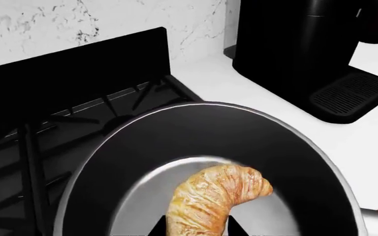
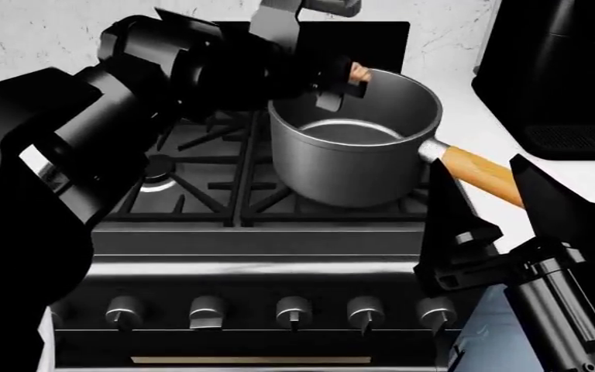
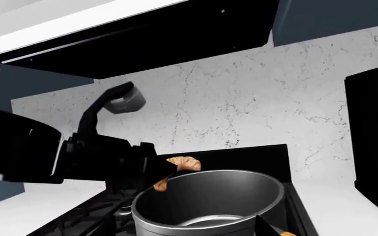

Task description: Pick the croissant and place it on the pan. Then turn on the stove to warm the croissant.

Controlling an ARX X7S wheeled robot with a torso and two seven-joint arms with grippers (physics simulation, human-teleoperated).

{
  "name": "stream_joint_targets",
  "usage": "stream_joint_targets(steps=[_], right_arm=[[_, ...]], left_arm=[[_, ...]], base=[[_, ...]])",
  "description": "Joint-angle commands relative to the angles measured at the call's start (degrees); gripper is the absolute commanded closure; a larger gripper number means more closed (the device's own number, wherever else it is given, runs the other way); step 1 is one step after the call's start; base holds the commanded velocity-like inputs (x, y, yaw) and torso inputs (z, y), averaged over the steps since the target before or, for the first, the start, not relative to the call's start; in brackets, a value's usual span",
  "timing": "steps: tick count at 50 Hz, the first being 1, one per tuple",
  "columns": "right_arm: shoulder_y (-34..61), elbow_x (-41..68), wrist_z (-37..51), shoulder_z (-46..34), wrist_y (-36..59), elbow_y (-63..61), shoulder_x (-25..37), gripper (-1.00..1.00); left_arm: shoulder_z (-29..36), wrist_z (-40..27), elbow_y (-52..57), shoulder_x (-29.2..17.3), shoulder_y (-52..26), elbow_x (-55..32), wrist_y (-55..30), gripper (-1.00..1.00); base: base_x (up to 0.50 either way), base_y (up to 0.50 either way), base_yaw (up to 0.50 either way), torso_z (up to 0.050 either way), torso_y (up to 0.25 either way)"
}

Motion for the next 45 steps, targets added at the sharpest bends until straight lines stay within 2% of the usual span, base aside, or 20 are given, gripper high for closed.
stream_joint_targets(steps=[1, 24, 25, 45], right_arm=[[-0.1, -0.1, -0.3, -0.2, -0.5, 0.4, 0.3, -1.0], [-0.5, -0.5, 0.0, -0.6, -1.3, 0.3, 0.7, -1.0], [-0.5, -0.5, 0.0, -0.7, -1.4, 0.3, 0.6, -1.0], [-0.9, -0.3, 0.2, -0.6, -2.3, -0.1, 1.3, -1.0]], left_arm=[[-0.2, -0.3, -0.1, 0.0, 0.9, 0.4, 0.0, 1.0], [-0.3, -0.9, 0.8, 0.0, 0.7, 0.0, 0.0, 1.0], [-0.2, -0.8, 0.8, 0.0, 0.7, 0.0, 0.0, -1.0], [-0.3, -0.7, 0.6, 0.0, -0.3, 0.2, -0.3, -1.0]], base=[[0.0, 0.0, 0.0, 0.0, 0.0], [0.0, 0.0, 0.0, 0.0, 0.0], [0.0, 0.0, 0.0, 0.0, 0.0], [0.0, 0.0, 0.0, 0.0, 0.0]])
